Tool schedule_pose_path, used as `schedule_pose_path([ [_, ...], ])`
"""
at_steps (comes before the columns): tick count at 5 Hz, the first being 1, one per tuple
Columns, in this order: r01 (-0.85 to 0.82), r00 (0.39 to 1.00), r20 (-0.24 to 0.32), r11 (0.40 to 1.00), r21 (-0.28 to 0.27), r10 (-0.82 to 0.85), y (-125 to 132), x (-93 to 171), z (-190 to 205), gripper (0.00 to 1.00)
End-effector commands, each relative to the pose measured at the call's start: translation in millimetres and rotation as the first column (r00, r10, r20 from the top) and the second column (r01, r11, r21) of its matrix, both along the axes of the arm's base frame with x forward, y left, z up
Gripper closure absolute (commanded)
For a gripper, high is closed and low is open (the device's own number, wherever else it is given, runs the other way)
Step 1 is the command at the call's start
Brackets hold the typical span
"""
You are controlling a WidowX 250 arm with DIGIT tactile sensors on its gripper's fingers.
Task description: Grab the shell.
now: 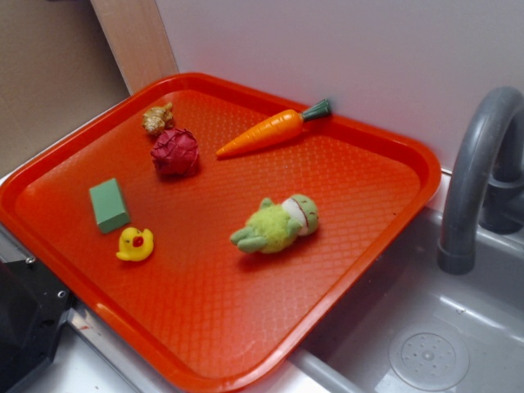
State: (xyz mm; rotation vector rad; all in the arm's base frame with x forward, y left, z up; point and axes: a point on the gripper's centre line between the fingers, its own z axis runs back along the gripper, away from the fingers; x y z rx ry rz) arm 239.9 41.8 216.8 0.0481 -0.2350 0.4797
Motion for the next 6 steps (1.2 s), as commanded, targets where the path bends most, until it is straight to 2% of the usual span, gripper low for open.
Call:
schedule_pose_path([
  [1, -0.186, 0.975, 0.145, 0.973, 0.137, 0.166, 68, 29, -17, 0.0],
  [2, -0.212, 0.972, 0.137, 0.96, 0.183, 0.189, 78, 31, -43, 0.0],
  [3, -0.213, 0.976, 0.079, 0.958, 0.189, 0.202, 82, 28, -69, 0.0],
  [6, -0.275, 0.961, 0.101, 0.935, 0.225, 0.258, 80, 46, -135, 0.0],
])
